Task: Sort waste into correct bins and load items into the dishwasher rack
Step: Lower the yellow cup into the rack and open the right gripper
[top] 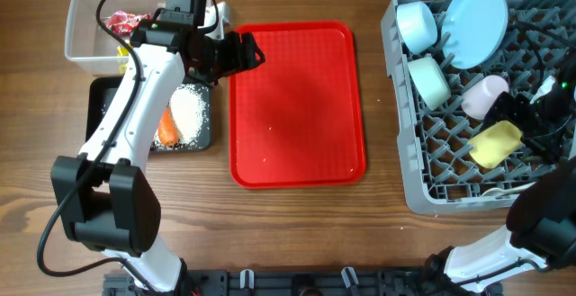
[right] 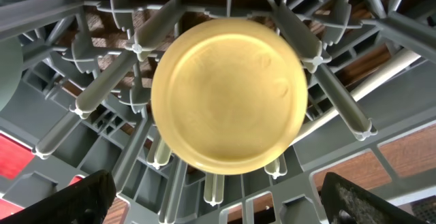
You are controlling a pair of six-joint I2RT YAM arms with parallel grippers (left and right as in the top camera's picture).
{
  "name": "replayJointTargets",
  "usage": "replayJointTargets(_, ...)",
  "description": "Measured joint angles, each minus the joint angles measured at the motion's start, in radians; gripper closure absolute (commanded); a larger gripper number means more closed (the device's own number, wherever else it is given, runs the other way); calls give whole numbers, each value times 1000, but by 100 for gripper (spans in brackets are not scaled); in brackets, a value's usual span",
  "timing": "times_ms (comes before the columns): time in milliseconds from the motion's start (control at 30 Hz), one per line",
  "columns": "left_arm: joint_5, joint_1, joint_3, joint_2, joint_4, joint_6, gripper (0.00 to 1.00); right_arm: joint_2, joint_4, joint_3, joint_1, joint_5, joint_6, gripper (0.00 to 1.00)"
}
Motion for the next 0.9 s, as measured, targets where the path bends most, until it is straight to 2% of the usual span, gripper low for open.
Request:
replayJointTargets(233,0,0,0,0,-8,0,14,0,-21,44,0,0,0,0)
replayJointTargets(467,0,0,0,0,-11,0,14,0,60,58,3,0,12,3)
replayJointTargets(767,0,0,0,0,-11,0,14,0,124,58,132,-5,18,3)
replayJointTargets(900,0,0,0,0,-12,0,14,-1,135,35,143,-8,31,3)
